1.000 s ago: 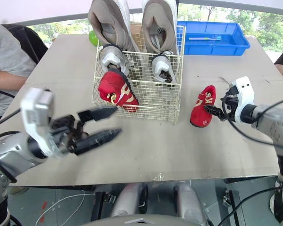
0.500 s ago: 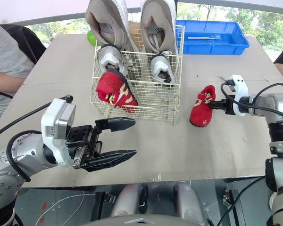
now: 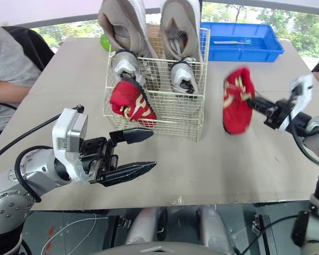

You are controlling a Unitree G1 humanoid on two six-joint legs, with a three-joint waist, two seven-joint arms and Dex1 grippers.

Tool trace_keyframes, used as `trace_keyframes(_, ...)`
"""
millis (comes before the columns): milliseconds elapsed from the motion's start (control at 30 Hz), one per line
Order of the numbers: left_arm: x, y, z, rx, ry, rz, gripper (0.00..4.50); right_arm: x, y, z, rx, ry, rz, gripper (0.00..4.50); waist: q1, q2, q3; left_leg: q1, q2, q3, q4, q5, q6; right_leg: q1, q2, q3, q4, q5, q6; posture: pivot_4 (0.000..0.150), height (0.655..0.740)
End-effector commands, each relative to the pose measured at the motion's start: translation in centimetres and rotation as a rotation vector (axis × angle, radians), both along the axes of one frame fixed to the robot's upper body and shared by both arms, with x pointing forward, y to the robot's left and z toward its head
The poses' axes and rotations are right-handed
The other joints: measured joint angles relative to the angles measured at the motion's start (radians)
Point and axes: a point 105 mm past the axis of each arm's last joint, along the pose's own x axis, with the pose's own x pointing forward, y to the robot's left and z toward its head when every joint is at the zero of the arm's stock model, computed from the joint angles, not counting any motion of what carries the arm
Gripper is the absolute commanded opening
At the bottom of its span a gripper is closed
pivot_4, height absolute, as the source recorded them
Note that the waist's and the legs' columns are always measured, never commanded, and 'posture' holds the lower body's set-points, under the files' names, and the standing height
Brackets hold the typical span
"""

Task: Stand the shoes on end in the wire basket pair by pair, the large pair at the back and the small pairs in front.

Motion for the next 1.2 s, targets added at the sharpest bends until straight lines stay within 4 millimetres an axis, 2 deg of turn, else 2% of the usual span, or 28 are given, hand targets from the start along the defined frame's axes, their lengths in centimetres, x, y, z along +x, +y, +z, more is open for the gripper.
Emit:
trace_keyframes(33, 1.1, 0.4, 0.4, -0.021, -0.068, 0.084, 4.34, -3.6, 4.8, 3.7, -0.036, -0.282, 0.015, 0.1, -0.009, 0.0, 0.0, 0.001, 0.001, 0.0, 0.0, 0.0, 0.0, 0.0, 0.001, 0.0, 0.0, 0.0, 0.0, 0.15, 0.74)
trace_keyframes(100, 2.2, 1.1, 0.6, -0.056, -0.108, 0.176, 4.34, -3.5, 7.9, 3.7, -0.092, -0.377, -0.039, 0.1, -0.007, 0.001, 0.0, 0.002, 0.001, 0.0, 0.001, 0.0, -0.001, 0.0, 0.002, 0.0, 0.001, 0.0, -0.001, 0.15, 0.74)
trace_keyframes(167, 2.2, 2.0, 0.3, -0.074, -0.113, 0.188, 4.34, -2.9, 9.9, 3.7, -0.056, -0.482, -0.142, 0.1, -0.011, 0.0, -0.002, 0.003, 0.001, 0.001, 0.001, 0.0, -0.001, 0.001, 0.001, 0.001, 0.001, -0.001, -0.002, 0.15, 0.74)
trace_keyframes(233, 1.9, 2.8, -0.4, -0.078, -0.079, 0.171, 4.34, -2.5, 10.7, 3.2, -0.058, -0.55, -0.228, 0.1, -0.01, 0.001, -0.001, 0.002, 0.001, 0.001, 0.001, 0.0, -0.001, 0.0, 0.002, 0.001, 0.001, 0.0, -0.002, 0.15, 0.74)
trace_keyframes(300, 1.3, 3.5, -0.8, -0.059, -0.074, 0.152, 4.34, -2.9, 11.2, 3.2, -0.115, -0.684, -0.288, 0.1, -0.004, 0.0, -0.001, 0.0, 0.001, 0.002, 0.001, 0.0, -0.001, -0.002, 0.001, 0.002, 0.001, 0.0, -0.002, 0.15, 0.74)
trace_keyframes(367, 1.1, 4.3, -0.9, -0.046, -0.082, 0.176, 4.34, -3.1, 12.0, 3.0, -0.11, -0.731, -0.314, 0.1, -0.002, 0.0, -0.001, -0.002, 0.0, 0.003, 0.0, 0.001, -0.001, -0.004, -0.003, 0.001, 0.0, 0.0, -0.001, 0.15, 0.74)
trace_keyframes(467, 0.3, 4.4, -0.8, -0.015, -0.08, 0.16, 4.34, -2.9, 12.9, 2.0, -0.063, -0.714, -0.337, 0.1, -0.005, 0.0, -0.002, -0.002, 0.0, 0.004, 0.0, 0.001, -0.001, -0.004, -0.005, 0.001, 0.0, 0.0, -0.002, 0.15, 0.74)
trace_keyframes(600, 0.2, 4.3, -0.6, 0.008, -0.084, 0.175, 4.34, -2.5, 13.7, -1.0, -0.081, -0.658, -0.348, 0.1, -0.003, -0.001, -0.002, 0.0, 0.001, 0.003, 0.0, 0.0, -0.001, -0.003, -0.005, 0.0, 0.0, -0.002, -0.005, 0.15, 0.74)
trace_keyframes(767, 0.4, 4.2, -0.5, 0.021, -0.088, 0.197, 4.34, -1.6, 13.4, -7.1, -0.081, -0.473, -0.361, 0.1, -0.005, -0.001, -0.002, 0.001, 0.0, 0.003, 0.0, 0.0, -0.001, -0.001, -0.006, 0.001, 0.0, -0.002, -0.005, 0.15, 0.74)
trace_keyframes(900, 0.6, 4.2, -0.8, 0.021, -0.07, 0.208, 4.34, -1.9, 13.2, -11.9, -0.174, -0.376, -0.299, 0.1, -0.006, -0.003, -0.004, 0.003, 0.001, 0.003, 0.0, 0.0, -0.001, 0.0, -0.006, 0.001, 0.001, -0.002, -0.005, 0.15, 0.74)
trace_keyframes(933, 0.6, 4.3, -0.9, 0.023, -0.066, 0.21, 4.34, -2.1, 13.3, -12.5, -0.189, -0.36, -0.262, 0.1, -0.006, -0.003, -0.004, 0.004, 0.001, 0.003, 0.0, 0.0, -0.001, 0.002, -0.006, 0.001, 0.0, -0.002, -0.005, 0.15, 0.74)
trace_keyframes(1033, 0.6, 4.7, -1.4, 0.019, -0.045, 0.216, 4.34, -1.9, 12.3, -11.6, -0.129, -0.34, -0.271, 0.1, -0.005, -0.007, -0.007, 0.011, 0.001, 0.004, -0.002, 0.0, -0.001, 0.007, -0.006, 0.001, 0.0, -0.003, -0.007, 0.15, 0.74)
trace_keyframes(1067, 0.5, 4.9, -1.7, 0.021, -0.037, 0.215, 4.34, -1.8, 12.2, -11.3, -0.117, -0.342, -0.261, 0.5, -0.005, -0.007, -0.007, 0.013, 0.001, 0.004, -0.002, 0.0, -0.001, 0.008, -0.007, 0.001, 0.0, -0.004, -0.007, 0.15, 0.74)
trace_keyframes(1100, 0.4, 5.0, -1.9, 0.017, -0.028, 0.213, 4.34, -1.9, 12.1, -11.1, -0.097, -0.33, -0.243, 0.69, -0.005, -0.007, -0.007, 0.015, 0.002, 0.004, -0.002, 0.0, -0.001, 0.009, -0.007, 0.001, 0.0, -0.004, -0.007, 0.15, 0.74)
trace_keyframes(1200, 0.4, 5.3, -2.4, 0.011, -0.004, 0.221, 4.34, -2.0, 12.0, -11.0, -0.098, -0.322, -0.207, 1.88, -0.003, -0.007, -0.006, 0.015, 0.002, 0.004, -0.002, 0.0, -0.001, 0.009, -0.008, 0.002, 0.0, -0.004, -0.007, 0.15, 0.74)
